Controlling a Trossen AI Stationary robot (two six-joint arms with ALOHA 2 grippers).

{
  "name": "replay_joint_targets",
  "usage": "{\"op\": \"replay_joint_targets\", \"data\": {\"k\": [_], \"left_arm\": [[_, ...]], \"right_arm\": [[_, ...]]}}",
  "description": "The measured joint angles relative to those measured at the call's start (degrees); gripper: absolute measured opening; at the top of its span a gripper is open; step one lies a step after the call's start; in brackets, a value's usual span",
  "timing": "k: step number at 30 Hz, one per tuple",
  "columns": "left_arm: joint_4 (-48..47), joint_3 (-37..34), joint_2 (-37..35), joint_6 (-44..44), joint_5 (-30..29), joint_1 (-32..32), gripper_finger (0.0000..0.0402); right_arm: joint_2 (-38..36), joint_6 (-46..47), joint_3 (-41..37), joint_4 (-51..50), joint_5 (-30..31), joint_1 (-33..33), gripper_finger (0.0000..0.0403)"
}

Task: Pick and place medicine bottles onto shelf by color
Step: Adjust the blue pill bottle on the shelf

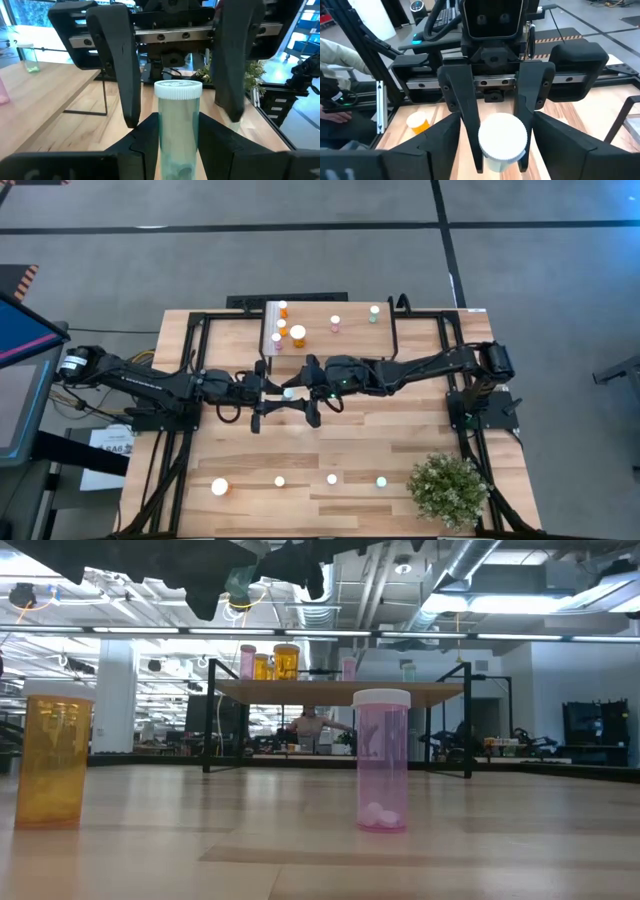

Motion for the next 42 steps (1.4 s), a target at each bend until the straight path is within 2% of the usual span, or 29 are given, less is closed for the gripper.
{"op": "replay_joint_targets", "data": {"k": [14, 21, 37, 42], "left_arm": [[-0.9, 0.0, 0.0, -0.5, 0.5, 0.0, 0.0108], [-0.9, 0.0, 0.0, -0.5, 0.4, 0.0, 0.0108], [-0.6, 0.0, 0.0, -0.5, 0.3, 0.0, 0.0109], [-0.5, 0.0, 0.0, -0.6, -0.2, 0.0, 0.0131]], "right_arm": [[0.0, 1.3, 0.0, -1.4, -1.6, 0.0, 0.0169], [-0.1, 1.3, 0.0, -1.6, -1.5, 0.0, 0.0136], [-0.1, 1.5, 0.0, -1.6, -1.5, -0.4, 0.0134], [-0.1, 1.5, 0.0, -1.9, -1.5, -0.8, 0.0138]]}}
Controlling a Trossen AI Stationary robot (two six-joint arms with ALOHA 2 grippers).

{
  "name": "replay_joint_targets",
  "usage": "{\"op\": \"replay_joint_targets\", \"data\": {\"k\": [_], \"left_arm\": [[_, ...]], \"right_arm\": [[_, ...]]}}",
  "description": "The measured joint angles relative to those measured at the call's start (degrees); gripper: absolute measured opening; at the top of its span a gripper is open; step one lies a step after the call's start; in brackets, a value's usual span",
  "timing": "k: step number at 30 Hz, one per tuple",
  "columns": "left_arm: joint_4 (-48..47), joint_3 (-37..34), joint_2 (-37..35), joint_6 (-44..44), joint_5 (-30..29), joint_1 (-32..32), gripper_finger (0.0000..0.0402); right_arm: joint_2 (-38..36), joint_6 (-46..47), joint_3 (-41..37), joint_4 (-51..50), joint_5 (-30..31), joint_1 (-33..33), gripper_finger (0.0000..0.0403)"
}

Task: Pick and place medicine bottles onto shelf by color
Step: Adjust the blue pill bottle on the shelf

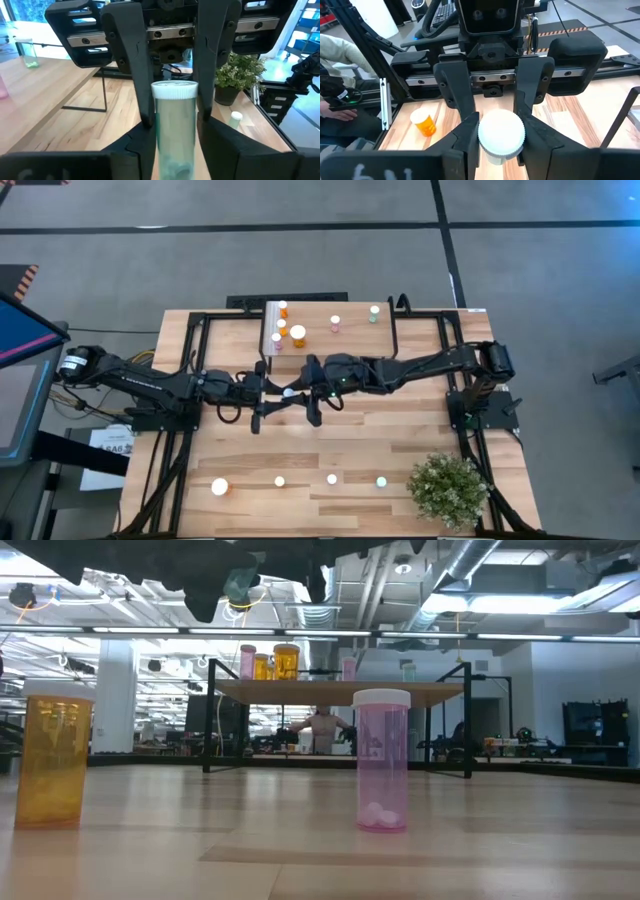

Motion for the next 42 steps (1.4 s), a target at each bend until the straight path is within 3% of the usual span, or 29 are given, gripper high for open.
{"op": "replay_joint_targets", "data": {"k": [22, 35, 42], "left_arm": [[-3.2, 0.0, 0.0, -1.4, -4.2, 0.0, 0.0271], [-5.5, 0.0, 0.0, -2.0, -6.0, 0.0, 0.0287], [-6.6, 0.0, -0.9, -1.6, -6.0, 0.0, 0.0287]], "right_arm": [[0.0, 0.0, -0.1, -1.1, 0.3, -0.3, 0.0137], [0.0, -0.7, -0.1, -2.9, 0.3, -0.7, 0.0138], [-2.7, -1.2, -0.1, -8.8, 0.2, -1.5, 0.0143]]}}
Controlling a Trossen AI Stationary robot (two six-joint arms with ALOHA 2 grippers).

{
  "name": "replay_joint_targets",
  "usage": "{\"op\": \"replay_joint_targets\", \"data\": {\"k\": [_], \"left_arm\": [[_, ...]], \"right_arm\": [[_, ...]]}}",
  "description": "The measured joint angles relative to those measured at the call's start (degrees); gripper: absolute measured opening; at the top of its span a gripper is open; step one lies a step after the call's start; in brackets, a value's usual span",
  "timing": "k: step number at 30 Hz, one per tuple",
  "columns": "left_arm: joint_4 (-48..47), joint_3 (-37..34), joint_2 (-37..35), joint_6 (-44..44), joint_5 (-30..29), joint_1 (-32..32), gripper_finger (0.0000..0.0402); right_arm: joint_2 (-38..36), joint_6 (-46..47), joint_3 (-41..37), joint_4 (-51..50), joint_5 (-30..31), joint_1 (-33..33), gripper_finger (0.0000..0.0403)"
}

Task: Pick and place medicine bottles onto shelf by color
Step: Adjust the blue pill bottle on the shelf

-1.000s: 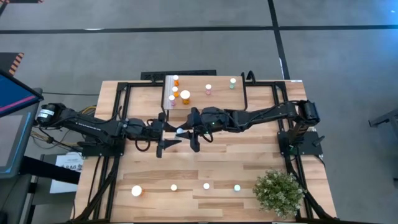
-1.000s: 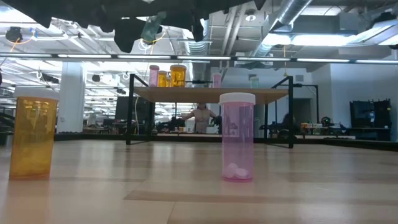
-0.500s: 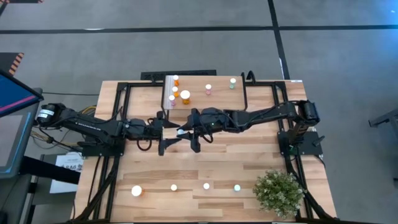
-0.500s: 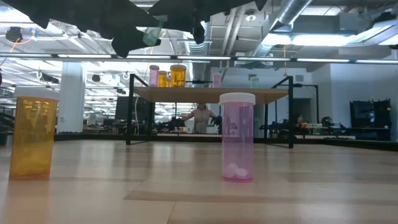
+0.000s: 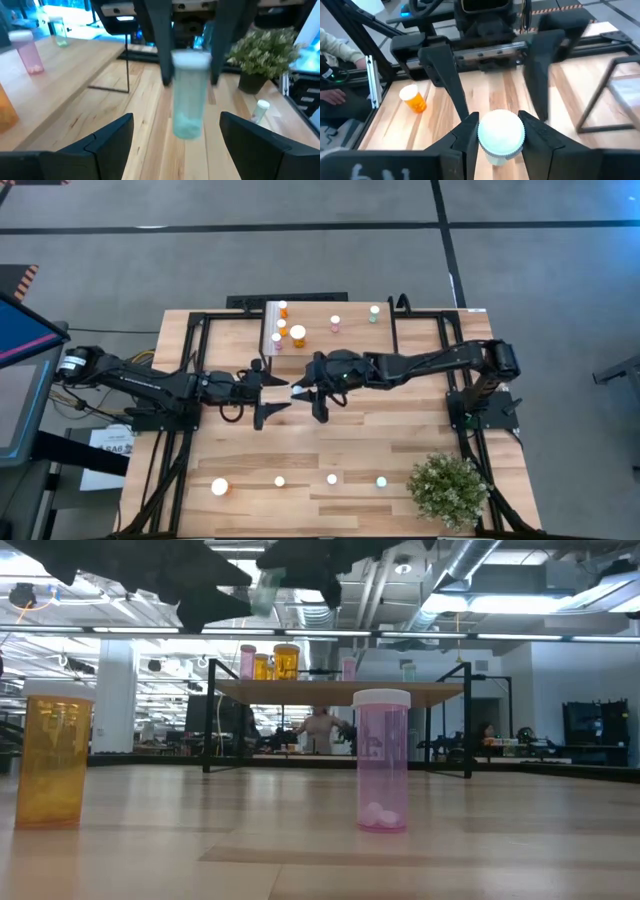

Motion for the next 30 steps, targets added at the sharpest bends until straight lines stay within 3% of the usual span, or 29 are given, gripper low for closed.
{"op": "replay_joint_targets", "data": {"k": [10, 22, 30], "left_arm": [[-7.0, 0.1, -6.2, -1.7, -0.6, 0.0, 0.0287], [-8.1, 0.1, -6.9, -1.8, -0.3, 0.0, 0.0287], [-8.2, 0.1, -6.9, -1.9, 0.1, 0.0, 0.0287]], "right_arm": [[-7.2, -1.1, 0.1, -10.4, 0.1, -2.6, 0.014], [-12.4, -1.1, 0.0, -19.5, 0.4, -10.2, 0.0139], [-16.9, -1.7, -6.8, -19.8, 0.4, -14.5, 0.0145]]}}
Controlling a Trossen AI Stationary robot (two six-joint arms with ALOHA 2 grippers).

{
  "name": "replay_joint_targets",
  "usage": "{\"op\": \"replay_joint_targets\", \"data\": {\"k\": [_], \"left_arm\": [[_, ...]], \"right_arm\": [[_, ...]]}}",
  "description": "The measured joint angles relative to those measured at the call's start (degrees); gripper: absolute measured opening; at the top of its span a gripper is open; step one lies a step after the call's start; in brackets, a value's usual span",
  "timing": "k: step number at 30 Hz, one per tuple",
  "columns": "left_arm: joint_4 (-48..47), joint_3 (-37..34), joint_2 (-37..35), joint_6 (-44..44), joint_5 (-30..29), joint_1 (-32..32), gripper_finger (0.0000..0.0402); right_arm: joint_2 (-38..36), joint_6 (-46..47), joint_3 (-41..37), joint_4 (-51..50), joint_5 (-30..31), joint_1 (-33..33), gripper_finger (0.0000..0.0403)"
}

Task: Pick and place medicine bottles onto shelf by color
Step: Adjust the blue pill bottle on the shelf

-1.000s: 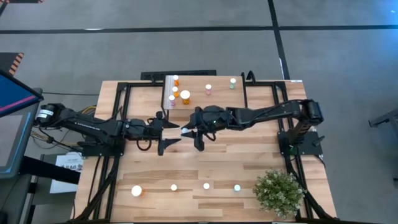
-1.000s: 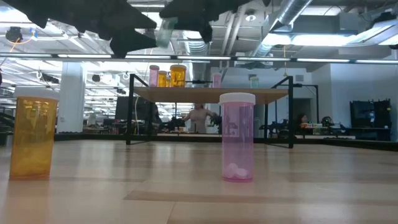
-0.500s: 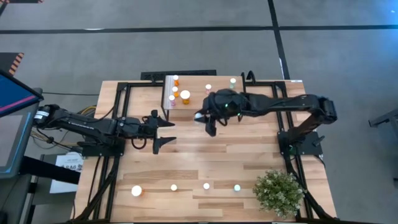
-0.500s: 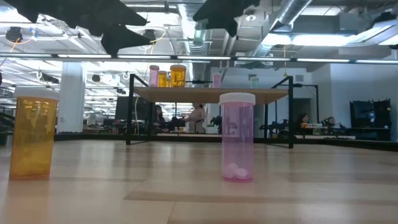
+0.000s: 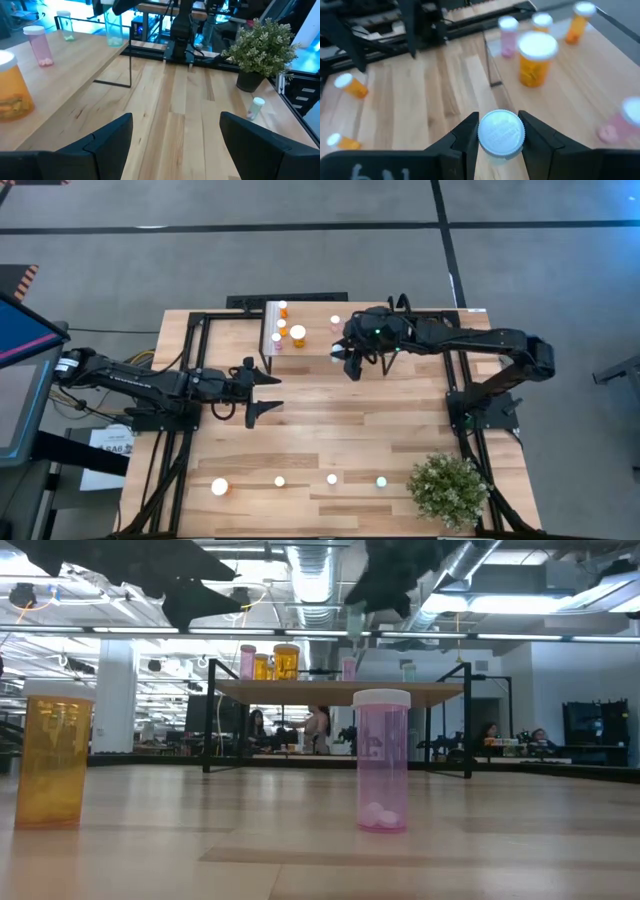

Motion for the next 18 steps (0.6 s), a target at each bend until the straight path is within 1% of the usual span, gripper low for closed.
{"op": "replay_joint_targets", "data": {"k": [6, 11, 18], "left_arm": [[0.2, 0.0, 0.0, -0.9, 0.0, 0.0, 0.0287], [0.6, 0.0, 0.0, -0.7, -0.2, 0.0, 0.0287], [0.6, 0.0, 0.0, -0.8, -0.4, 0.0, 0.0287]], "right_arm": [[-5.4, 1.3, -7.9, 2.3, 0.5, -4.9, 0.0139], [-8.9, 1.9, -11.3, 2.1, 2.9, -9.7, 0.0144], [-10.4, 2.4, -14.9, 2.1, 3.0, -14.6, 0.0151]]}}
